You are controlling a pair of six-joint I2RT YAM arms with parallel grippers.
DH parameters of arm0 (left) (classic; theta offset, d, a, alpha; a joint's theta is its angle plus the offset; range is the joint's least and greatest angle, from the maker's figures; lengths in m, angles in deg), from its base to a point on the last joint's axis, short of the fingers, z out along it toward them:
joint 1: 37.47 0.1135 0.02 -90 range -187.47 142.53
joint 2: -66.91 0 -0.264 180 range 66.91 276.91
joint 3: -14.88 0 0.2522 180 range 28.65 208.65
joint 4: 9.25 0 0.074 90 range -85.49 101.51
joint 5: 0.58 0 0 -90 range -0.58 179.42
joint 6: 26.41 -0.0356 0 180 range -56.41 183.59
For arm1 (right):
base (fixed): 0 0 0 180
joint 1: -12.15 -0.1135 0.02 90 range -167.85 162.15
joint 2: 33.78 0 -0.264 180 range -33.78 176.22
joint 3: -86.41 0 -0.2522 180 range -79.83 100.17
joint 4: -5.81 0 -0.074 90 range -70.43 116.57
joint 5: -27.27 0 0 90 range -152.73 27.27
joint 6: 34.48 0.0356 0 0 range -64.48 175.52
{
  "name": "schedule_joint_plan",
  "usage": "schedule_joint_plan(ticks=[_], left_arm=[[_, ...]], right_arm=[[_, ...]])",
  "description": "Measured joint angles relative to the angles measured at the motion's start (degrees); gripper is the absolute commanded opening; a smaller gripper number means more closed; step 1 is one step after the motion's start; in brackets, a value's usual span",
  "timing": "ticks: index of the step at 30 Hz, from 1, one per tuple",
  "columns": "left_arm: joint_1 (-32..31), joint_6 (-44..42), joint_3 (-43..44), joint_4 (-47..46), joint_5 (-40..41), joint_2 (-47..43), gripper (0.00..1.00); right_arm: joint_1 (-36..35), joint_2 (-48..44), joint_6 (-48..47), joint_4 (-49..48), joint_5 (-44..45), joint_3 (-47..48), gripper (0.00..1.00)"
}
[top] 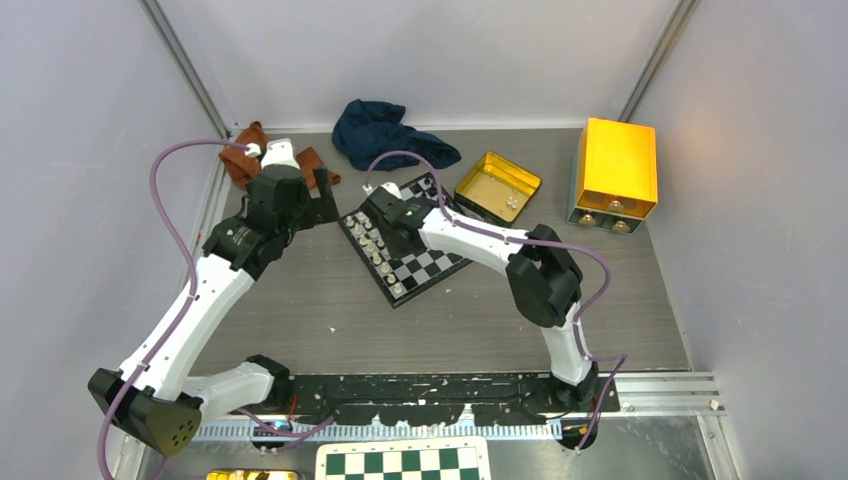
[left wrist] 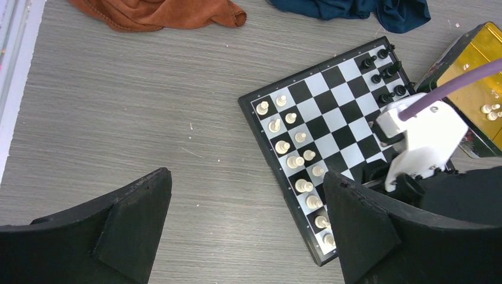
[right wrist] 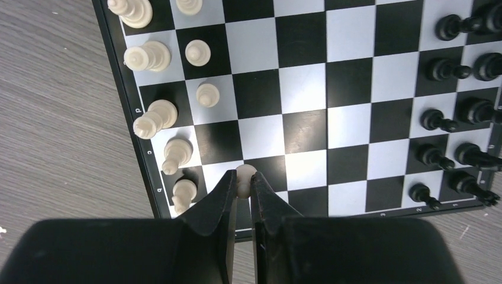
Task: Set up the chess pieces on the board
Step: Place the chess piece on the chessboard.
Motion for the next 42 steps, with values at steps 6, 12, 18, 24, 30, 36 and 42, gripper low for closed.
schedule_joint_plan(ticks=[6, 12, 18, 24, 30, 36, 42], left_arm=[[0.00, -0.02, 0.00, 0.17, 0.24, 0.00, 1.00], [0.00, -0.02, -0.04, 0.17, 0.42, 0.00, 1.00], [0.00, -0.04, -0.46, 0.20, 0.42, 0.00, 1.00], [0.00, -0.11, -0.66, 0.24, 0.42, 0.00, 1.00], [0.00, -0.37, -0.66, 0.24, 0.42, 0.00, 1.00], [0.00, -0.55, -1.01, 0.24, 0.42, 0.00, 1.00], [0.00, -0.57, -1.38, 0.17, 0.42, 0.00, 1.00]], right_arm=[[-0.46, 2.99, -0.02, -0.04, -0.81, 0.96, 0.01], [-0.66, 4.42, -0.02, -0.17, -1.42, 2.19, 0.01], [-0.83, 5.53, -0.04, -0.48, -1.84, 3.21, 0.01], [-1.11, 7.19, -0.04, -0.74, -1.99, 4.11, 0.01], [-1.38, 8.13, 0.00, -0.85, -2.27, 4.17, 0.01], [-1.53, 8.41, 0.00, -0.96, -2.36, 4.74, 0.03], [-1.53, 8.74, 0.02, -0.96, -2.36, 4.90, 0.13]])
